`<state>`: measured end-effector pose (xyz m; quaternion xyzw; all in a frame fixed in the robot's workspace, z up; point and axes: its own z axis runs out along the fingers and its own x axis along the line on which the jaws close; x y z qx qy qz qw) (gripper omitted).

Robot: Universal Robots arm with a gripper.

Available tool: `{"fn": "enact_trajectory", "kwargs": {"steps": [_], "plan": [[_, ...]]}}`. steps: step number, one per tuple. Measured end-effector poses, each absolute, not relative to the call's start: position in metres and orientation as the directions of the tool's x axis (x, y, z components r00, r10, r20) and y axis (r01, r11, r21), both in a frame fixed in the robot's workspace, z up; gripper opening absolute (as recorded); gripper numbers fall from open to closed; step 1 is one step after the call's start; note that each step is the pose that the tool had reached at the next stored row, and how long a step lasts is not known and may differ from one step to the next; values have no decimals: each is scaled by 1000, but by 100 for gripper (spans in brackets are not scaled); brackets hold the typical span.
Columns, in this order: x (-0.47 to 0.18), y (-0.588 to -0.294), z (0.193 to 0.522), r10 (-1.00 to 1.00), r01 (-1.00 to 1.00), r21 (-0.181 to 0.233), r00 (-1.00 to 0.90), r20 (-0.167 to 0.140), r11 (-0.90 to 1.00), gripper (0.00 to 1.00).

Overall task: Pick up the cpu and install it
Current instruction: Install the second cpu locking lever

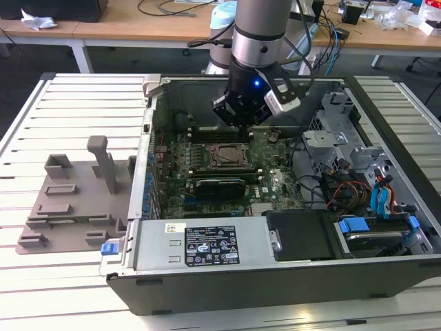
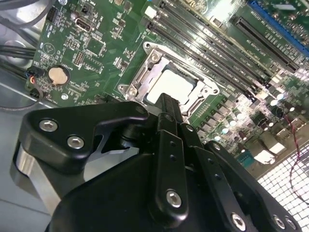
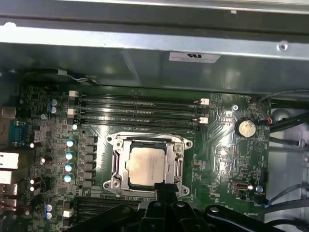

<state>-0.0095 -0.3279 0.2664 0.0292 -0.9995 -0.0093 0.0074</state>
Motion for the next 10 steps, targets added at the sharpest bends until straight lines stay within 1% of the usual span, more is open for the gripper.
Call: {"fn": "enact_trajectory", "kwargs": {"steps": [10], "plan": [[-10, -343, 266, -58, -58, 19, -998, 14, 998, 11]]}}
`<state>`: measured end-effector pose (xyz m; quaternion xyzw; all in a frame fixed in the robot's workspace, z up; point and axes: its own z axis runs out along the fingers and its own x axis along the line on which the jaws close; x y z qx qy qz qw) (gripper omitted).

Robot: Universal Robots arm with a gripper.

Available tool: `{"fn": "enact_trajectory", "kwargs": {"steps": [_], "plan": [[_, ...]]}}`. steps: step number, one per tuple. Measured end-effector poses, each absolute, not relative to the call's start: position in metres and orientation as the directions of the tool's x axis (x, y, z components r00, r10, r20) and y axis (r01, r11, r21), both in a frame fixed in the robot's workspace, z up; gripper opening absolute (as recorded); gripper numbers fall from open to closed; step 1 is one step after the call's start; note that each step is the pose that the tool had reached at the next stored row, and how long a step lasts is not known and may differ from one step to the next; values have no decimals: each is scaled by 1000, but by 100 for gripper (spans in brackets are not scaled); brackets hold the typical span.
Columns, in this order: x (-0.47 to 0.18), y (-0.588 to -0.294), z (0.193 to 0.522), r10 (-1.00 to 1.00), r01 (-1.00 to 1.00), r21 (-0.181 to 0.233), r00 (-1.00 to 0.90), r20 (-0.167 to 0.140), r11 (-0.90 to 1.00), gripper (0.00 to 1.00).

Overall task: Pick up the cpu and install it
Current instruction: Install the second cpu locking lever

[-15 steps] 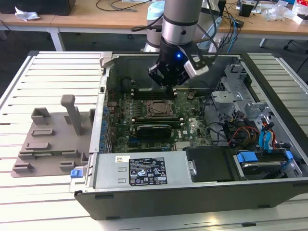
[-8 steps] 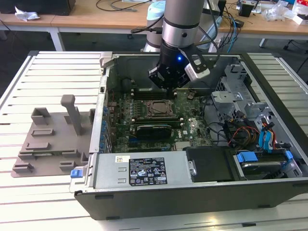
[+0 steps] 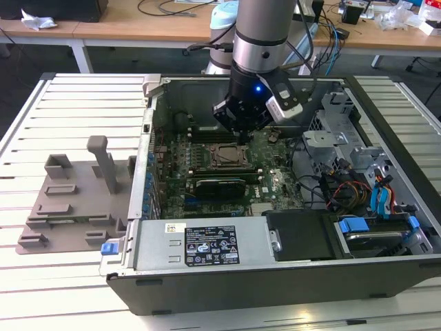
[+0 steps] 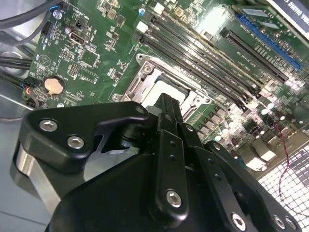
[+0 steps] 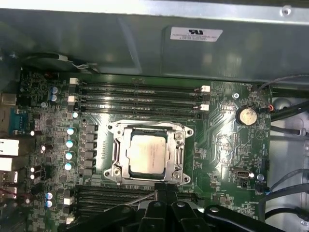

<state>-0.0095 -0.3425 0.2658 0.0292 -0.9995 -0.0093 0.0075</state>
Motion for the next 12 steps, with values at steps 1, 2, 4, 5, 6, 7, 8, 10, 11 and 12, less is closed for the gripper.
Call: {"fn": "enact_trajectory", "kwargs": {"steps": [1, 2, 4, 5, 6, 7, 8, 10, 11, 12], "plan": [[-10, -344, 266, -58, -58, 19, -998, 14, 998, 11], [-10, -344, 266, -58, -58, 19, -998, 14, 998, 11], [-10, -347, 266, -58, -58, 19, -998, 14, 998, 11], [-10, -350, 265, -58, -58, 19, -998, 14, 998, 11], [-10, -351, 265, -58, -58, 19, -998, 14, 998, 11], [-10, -352, 265, -58, -58, 19, -998, 14, 998, 11], [-10, -354, 265, -58, -58, 19, -998, 14, 998, 11], [-10, -356, 265, -58, -58, 19, -998, 14, 998, 11], [-10, -358, 265, -59, -58, 19, -998, 14, 998, 11], [-10, -361, 265, -58, -58, 19, -998, 14, 998, 11]]}}
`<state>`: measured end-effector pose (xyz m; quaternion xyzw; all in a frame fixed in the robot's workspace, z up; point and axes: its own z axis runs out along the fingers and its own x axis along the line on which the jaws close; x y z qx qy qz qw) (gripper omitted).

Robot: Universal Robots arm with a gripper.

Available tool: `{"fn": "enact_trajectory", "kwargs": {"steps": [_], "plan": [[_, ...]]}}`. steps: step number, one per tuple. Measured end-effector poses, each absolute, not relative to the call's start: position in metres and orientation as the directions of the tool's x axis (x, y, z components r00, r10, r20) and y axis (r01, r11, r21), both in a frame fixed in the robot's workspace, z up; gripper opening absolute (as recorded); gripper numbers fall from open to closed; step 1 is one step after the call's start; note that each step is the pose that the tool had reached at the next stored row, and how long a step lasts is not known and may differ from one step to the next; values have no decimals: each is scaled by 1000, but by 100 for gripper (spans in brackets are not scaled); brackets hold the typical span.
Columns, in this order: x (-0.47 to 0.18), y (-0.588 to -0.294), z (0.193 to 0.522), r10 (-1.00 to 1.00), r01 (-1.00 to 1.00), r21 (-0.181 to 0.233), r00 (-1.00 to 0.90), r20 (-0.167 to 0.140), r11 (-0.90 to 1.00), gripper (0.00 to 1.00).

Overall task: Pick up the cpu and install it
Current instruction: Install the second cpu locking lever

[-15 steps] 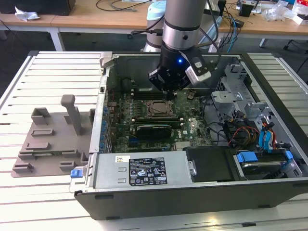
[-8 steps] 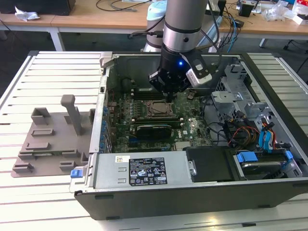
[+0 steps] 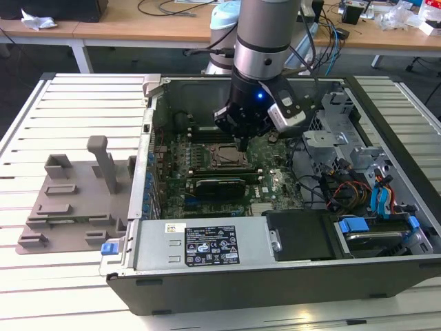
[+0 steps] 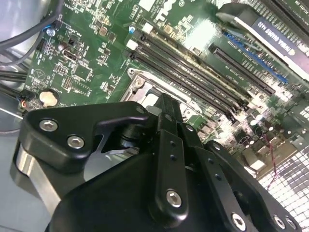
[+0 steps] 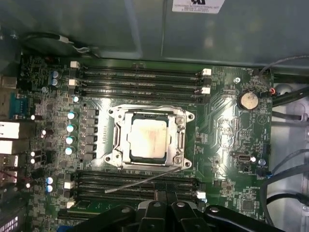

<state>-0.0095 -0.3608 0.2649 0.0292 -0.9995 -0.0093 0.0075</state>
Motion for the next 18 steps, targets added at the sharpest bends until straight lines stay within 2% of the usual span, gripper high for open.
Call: {"fn": "enact_trajectory", "kwargs": {"steps": [2, 3, 5, 7, 18], "plan": [[-10, -369, 265, -59, -58, 23, -998, 14, 998, 11], [-10, -375, 264, -59, -58, 44, -998, 13, 997, 11], [-11, -381, 264, -60, -58, 111, -998, 9, 992, 11], [-12, -383, 262, -60, -58, 148, -998, 7, 987, 11], [-38, -386, 236, -60, -58, 149, -998, 7, 987, 11]]}}
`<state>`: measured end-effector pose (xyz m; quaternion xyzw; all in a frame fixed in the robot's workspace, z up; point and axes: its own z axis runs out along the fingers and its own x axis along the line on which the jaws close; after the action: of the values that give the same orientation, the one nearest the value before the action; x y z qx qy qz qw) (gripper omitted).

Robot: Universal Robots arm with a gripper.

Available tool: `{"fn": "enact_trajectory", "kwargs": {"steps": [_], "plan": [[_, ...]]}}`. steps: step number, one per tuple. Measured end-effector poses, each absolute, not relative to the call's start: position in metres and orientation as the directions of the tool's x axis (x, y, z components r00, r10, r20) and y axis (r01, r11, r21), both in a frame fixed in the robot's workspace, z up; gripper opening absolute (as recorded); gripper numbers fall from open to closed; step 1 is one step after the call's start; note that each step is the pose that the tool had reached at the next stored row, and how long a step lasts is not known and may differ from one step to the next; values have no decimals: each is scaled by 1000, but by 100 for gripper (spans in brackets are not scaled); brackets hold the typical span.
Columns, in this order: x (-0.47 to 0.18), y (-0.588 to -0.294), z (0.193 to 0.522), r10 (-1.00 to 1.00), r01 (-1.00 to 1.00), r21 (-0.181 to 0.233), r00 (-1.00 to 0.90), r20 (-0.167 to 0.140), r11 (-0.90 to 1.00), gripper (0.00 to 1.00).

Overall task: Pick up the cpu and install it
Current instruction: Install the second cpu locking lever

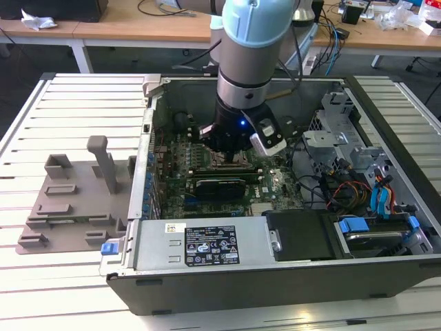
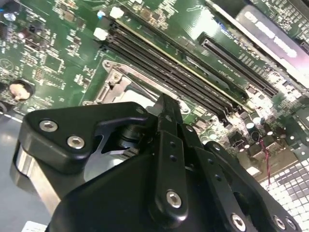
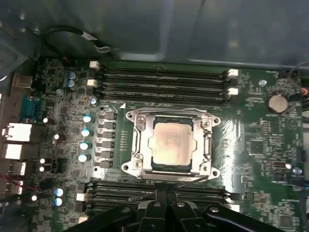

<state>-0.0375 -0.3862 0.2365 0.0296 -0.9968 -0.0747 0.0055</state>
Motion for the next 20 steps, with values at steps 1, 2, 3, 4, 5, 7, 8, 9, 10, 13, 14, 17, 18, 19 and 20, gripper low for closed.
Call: {"fn": "enact_trajectory", "kwargs": {"steps": [1, 2, 3, 4, 5, 7, 8, 9, 10, 13, 14, 17, 18, 19, 20], "plan": [[-40, -387, 234, -60, -58, 149, -998, 7, 987, 11], [-44, -387, 228, -60, -58, 149, -998, 7, 987, 11], [-48, -387, 223, -60, -58, 149, -998, 7, 987, 11], [-50, -387, 220, -60, -58, 149, -998, 7, 987, 11], [-52, -387, 217, -60, -58, 149, -998, 7, 987, 11], [-58, -387, 212, -60, -58, 149, -998, 7, 987, 11], [-60, -387, 211, -60, -58, 149, -998, 7, 987, 11], [-62, -387, 210, -60, -58, 149, -998, 7, 987, 11], [-63, -387, 209, -60, -58, 149, -998, 7, 987, 11], [-72, -385, 205, -60, -58, 149, -998, 7, 987, 11], [-74, -383, 205, -60, -58, 149, -998, 7, 987, 11], [-75, -375, 203, -61, -59, 149, -998, 7, 987, 11], [-76, -372, 202, -61, -60, 149, -998, 7, 987, 11], [-76, -372, 200, -62, -60, 149, -998, 7, 987, 11], [-76, -372, 199, -62, -60, 149, -998, 7, 987, 11]]}}
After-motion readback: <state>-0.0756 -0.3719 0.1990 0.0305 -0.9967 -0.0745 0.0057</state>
